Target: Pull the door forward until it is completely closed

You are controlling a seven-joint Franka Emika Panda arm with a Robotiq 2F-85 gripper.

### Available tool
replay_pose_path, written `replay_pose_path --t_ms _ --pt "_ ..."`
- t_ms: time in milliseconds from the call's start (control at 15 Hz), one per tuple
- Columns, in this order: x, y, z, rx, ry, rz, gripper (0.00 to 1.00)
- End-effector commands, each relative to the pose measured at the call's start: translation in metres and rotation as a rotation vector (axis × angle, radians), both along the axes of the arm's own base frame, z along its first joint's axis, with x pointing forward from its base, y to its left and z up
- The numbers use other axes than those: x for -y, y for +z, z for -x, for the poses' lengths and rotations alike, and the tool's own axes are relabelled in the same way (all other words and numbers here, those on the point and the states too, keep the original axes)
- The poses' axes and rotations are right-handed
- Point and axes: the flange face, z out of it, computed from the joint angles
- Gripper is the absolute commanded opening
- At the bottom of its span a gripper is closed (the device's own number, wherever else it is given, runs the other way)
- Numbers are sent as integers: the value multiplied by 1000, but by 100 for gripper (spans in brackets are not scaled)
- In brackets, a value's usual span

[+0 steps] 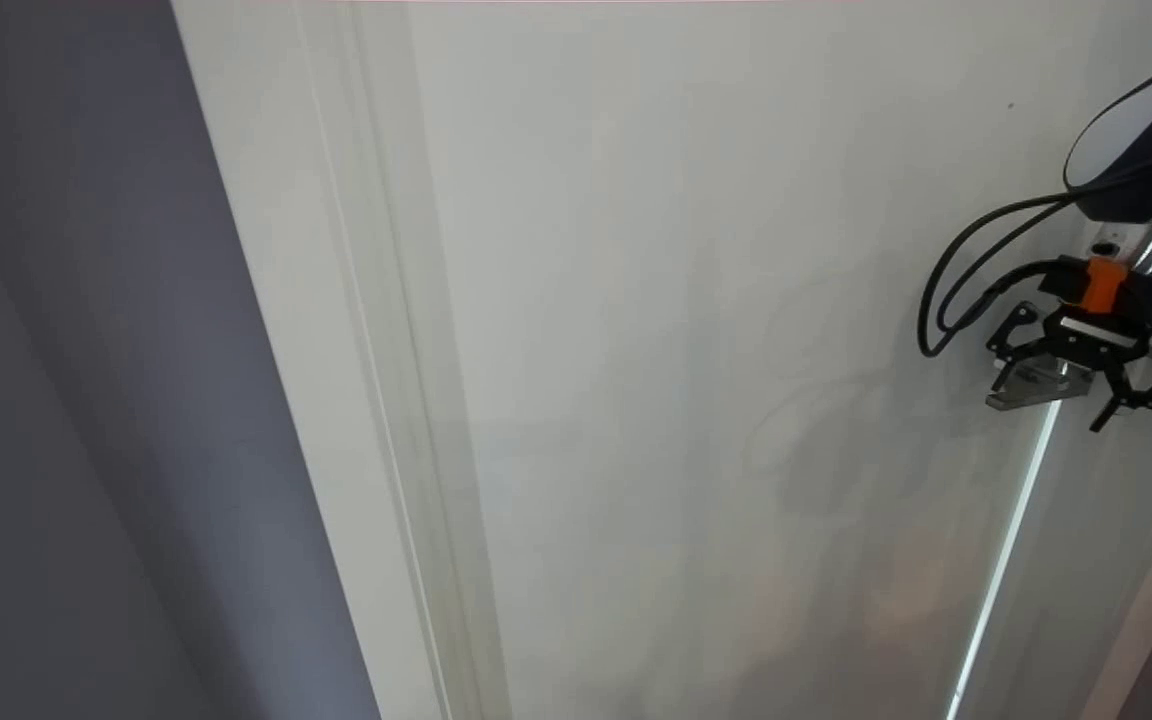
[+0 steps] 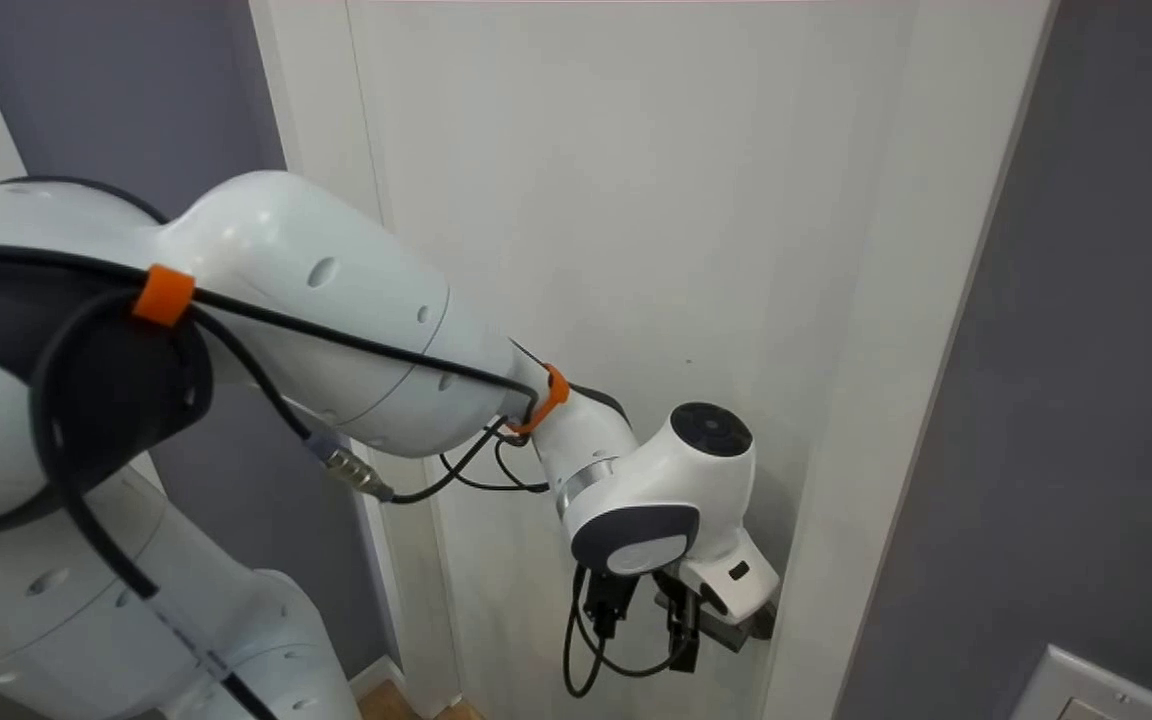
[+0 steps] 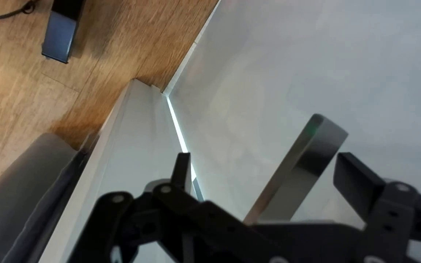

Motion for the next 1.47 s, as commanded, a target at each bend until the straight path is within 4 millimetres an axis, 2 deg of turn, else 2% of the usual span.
replay_pose_path --t_ms 0,67,267,533,1067,1400 --pt "-13 13 10 56 94 -14 100" --pt "-8 21 3 67 116 -8 100" --pt "-7 41 6 115 180 35 100" --pt "-1 67 18 183 273 73 100" --pt "9 104 61 207 512 96 100" --pt "3 123 82 237 655 90 100"
